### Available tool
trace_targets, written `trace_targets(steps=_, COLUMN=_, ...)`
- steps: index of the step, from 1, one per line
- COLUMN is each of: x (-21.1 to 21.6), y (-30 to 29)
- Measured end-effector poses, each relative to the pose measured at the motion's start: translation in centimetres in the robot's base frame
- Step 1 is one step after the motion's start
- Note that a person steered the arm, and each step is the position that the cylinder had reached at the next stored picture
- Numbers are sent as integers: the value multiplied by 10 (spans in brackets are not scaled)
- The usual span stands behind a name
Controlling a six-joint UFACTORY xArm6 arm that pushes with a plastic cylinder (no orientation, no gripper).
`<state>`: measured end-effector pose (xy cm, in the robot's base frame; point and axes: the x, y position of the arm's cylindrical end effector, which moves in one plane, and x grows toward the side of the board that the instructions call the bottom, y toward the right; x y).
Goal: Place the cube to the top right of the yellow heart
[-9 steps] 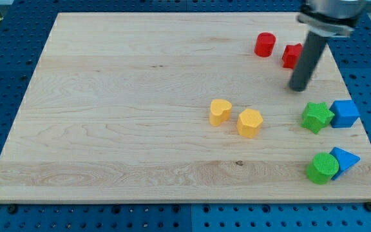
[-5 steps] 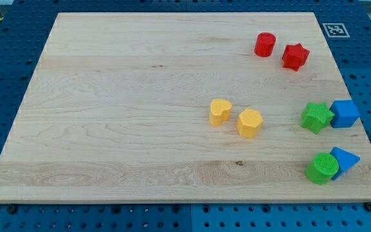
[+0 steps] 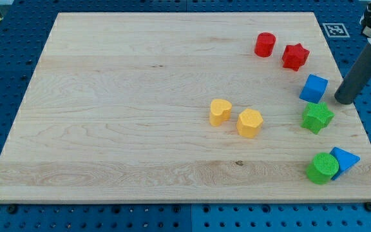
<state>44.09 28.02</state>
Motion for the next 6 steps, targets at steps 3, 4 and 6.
trace_targets(steps=3, x=-9, y=-165)
trace_targets(steps=4, x=-11, y=-129)
trace_targets(steps=6, x=-65, y=-146)
